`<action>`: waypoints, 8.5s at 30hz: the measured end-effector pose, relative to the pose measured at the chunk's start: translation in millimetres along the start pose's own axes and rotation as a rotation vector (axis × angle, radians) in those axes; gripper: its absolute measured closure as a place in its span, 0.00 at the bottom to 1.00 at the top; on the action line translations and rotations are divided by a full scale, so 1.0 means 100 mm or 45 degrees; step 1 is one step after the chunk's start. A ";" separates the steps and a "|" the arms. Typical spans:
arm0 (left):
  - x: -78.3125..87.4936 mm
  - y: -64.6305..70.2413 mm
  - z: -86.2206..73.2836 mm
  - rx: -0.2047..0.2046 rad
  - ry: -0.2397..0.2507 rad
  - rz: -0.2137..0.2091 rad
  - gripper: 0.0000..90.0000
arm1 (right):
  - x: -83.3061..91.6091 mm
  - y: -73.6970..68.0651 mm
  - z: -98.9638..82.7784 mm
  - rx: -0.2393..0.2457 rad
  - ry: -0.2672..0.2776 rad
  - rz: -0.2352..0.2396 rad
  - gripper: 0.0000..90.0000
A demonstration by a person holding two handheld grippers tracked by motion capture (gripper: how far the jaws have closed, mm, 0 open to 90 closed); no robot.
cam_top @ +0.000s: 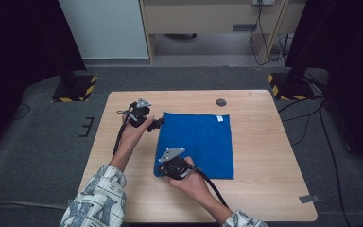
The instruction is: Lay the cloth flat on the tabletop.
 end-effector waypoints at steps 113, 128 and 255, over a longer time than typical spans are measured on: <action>-0.35 -0.28 -0.27 0.071 -0.113 0.030 0.99 | -0.09 -0.50 0.04 0.095 -0.029 -0.015 0.96; -0.19 -0.18 -0.15 0.069 -0.088 0.015 0.99 | 0.02 -0.51 0.15 0.112 0.022 -0.060 0.96; -0.60 0.69 0.13 0.024 -0.164 -0.088 0.99 | 0.83 -0.30 -0.11 -0.020 0.141 -0.235 0.95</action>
Point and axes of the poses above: each handheld gripper's, and its own axes: x roughly backward along the jaws, z roughly out of its top, y roughly to its right, the point moved 9 cm from there along -x, roughly forward along the jaws, and after that the axes turned 13 degrees about x, right-handed, at the moved point
